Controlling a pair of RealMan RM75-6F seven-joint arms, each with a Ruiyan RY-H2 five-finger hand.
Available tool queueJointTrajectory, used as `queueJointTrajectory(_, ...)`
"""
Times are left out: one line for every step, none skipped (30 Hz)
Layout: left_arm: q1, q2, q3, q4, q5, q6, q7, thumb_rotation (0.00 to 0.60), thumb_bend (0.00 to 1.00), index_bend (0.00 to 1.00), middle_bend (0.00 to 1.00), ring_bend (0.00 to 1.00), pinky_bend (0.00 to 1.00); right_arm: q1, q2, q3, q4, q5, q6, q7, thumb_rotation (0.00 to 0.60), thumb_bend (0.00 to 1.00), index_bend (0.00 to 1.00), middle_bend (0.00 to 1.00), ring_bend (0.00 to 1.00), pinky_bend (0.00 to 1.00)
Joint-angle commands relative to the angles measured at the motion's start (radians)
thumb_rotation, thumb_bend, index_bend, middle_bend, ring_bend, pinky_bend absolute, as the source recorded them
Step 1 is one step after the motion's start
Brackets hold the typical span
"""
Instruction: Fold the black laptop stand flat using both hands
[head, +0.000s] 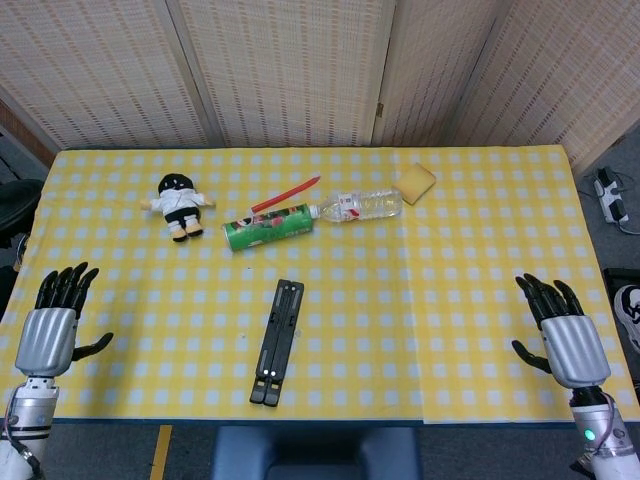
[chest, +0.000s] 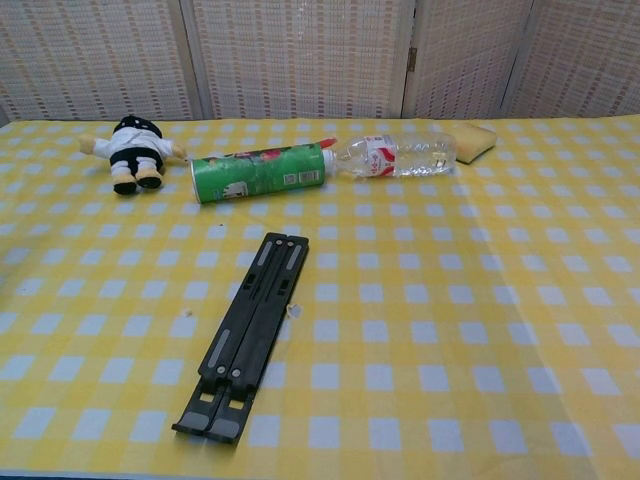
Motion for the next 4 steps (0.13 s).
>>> queueJointTrajectory(0.053,0.013,0.039,-0.023,0.048,0.055,0.008,0.6,0.19,0.13,0.08,0.0,0.0,-0.06,0.005,-0.01,0.045,-0.016,0.024,0.09,0.6,0.26,0.0,0.1,0.14,0.1)
queueJointTrajectory(0.067,0.013,0.046,-0.025,0.062,0.072,0.007,0.6,0.19,0.13,0.08,0.0,0.0,-0.073,0.001,-0.004,0.058,-0.024,0.031,0.113,0.6,0.26,0.0,0.1,0.14,0.1)
queueJointTrajectory(0.076,0.012,0.049,-0.026,0.071,0.084,0.005,0.6,0.19,0.13,0.08,0.0,0.0,-0.082,-0.002,0.001,0.068,-0.03,0.039,0.122,0.6,0.26,0.0,0.1,0.14,0.1)
queueJointTrajectory(0.084,0.013,0.053,-0.026,0.08,0.094,0.003,0.6,0.19,0.13,0.08,0.0,0.0,-0.09,-0.004,0.006,0.076,-0.035,0.044,0.125,0.6,0.26,0.0,0.1,0.14,0.1)
